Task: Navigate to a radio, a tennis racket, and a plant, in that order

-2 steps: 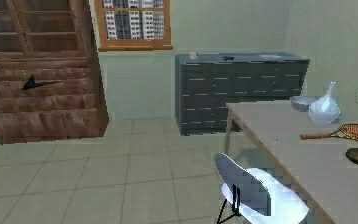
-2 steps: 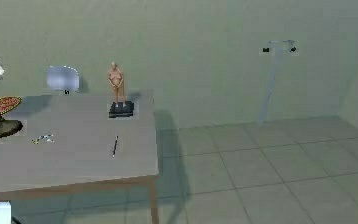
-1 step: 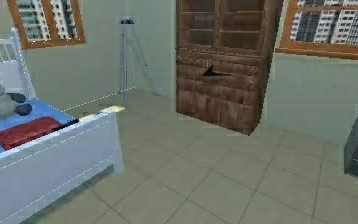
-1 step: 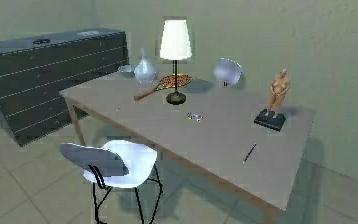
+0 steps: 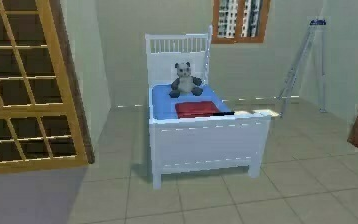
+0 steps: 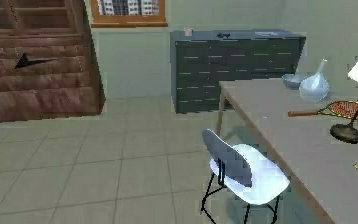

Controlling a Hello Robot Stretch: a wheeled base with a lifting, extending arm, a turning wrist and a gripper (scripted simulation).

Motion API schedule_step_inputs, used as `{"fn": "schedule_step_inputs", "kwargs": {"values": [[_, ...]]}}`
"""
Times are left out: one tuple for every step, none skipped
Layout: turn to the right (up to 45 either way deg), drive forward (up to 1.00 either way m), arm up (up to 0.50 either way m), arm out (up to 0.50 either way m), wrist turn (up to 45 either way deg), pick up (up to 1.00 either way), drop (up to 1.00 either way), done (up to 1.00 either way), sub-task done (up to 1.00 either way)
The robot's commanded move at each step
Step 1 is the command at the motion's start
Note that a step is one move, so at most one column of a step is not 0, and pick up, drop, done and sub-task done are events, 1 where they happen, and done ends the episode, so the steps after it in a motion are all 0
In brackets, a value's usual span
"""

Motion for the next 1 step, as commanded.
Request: {"fn": "schedule_step_inputs", "kwargs": {"values": [[-30.0,0.0,0.0,0.0,0.0,0.0,0.0,0.0,0.0]]}}
